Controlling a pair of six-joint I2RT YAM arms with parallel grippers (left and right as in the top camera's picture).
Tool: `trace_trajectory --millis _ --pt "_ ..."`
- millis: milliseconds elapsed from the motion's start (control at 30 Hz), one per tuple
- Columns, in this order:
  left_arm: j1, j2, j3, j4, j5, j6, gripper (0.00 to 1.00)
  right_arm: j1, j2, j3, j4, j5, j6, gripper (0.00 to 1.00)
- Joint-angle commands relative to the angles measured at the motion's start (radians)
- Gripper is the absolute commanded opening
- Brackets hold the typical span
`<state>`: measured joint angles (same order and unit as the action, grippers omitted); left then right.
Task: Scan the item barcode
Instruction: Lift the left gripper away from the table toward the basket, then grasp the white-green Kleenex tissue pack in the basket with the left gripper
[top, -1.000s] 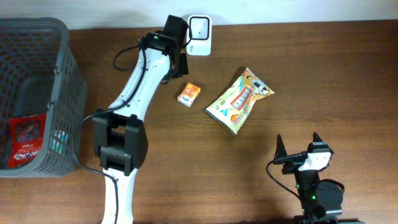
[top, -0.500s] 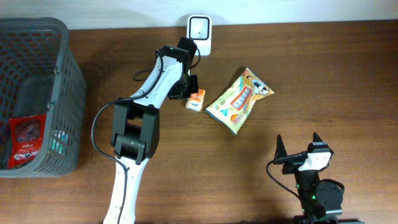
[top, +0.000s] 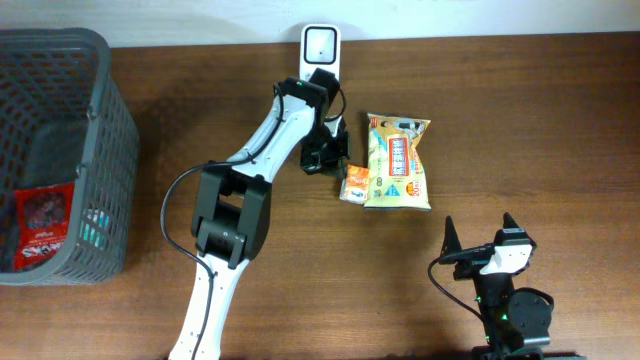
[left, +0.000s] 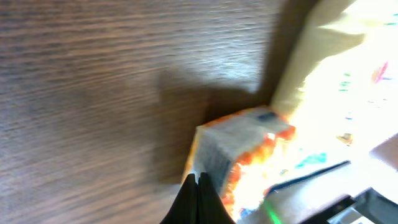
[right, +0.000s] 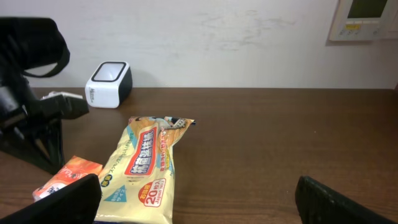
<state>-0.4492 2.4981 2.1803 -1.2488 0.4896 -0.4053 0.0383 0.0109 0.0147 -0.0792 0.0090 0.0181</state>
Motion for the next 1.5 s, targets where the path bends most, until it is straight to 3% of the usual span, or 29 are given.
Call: trace_trajectory --millis 0,100,200,267,300,367,433,467,633,867,967,1200,1467 --pt "0.021 0.009 0.106 -0.045 0.049 0.071 0.00 -0.006 -0.007 -0.009 -0.003 -0.001 -0.003 0.99" --pt "0.075 0.006 0.299 -0.207 -0.052 0.072 0.00 -0.006 -0.007 -0.009 -0.003 -0.002 -0.003 0.98" --pt "0.128 0.005 0.491 -0.351 -0.146 0.111 0.08 -0.006 -0.007 -0.009 -0.003 -0.001 -0.003 0.99" --pt "0.181 0.004 0.680 -0.440 -0.233 0.140 0.28 -0.006 -0.007 -0.009 -0.003 -0.002 -0.003 0.99" --pt "0.196 -0.003 0.719 -0.440 -0.231 0.171 0.45 -0.006 -0.007 -0.009 -0.003 -0.001 -0.003 0.99" --pt "0.237 -0.043 0.781 -0.439 -0.227 0.176 0.56 -0.006 -0.007 -0.009 -0.003 -0.001 -0.003 0.98" --pt "0.294 -0.112 0.810 -0.439 -0.225 0.177 0.79 -0.006 -0.007 -0.009 -0.003 -0.001 -0.003 0.98" --pt "0.314 -0.140 0.810 -0.439 -0.226 0.177 0.82 -0.006 -0.007 -0.009 -0.003 -0.001 -0.003 0.99" --pt "0.441 -0.280 0.810 -0.439 -0.229 0.292 0.82 -0.006 -0.007 -0.009 -0.003 -0.001 -0.003 0.99" --pt "0.708 -0.402 0.810 -0.439 -0.275 0.299 0.82 -0.006 -0.007 -0.009 -0.003 -0.001 -0.003 0.98" --pt "0.822 -0.404 0.786 -0.439 -0.279 0.298 0.77 -0.006 -0.007 -0.009 -0.003 -0.001 -0.003 0.99" --pt "0.945 -0.404 0.355 -0.427 -0.454 0.286 0.77 -0.006 -0.007 -0.009 -0.003 -0.001 -0.003 0.98" --pt "1.075 -0.404 -0.067 -0.184 -0.460 0.283 0.75 -0.006 -0.007 -0.009 -0.003 -0.001 -0.003 0.98"
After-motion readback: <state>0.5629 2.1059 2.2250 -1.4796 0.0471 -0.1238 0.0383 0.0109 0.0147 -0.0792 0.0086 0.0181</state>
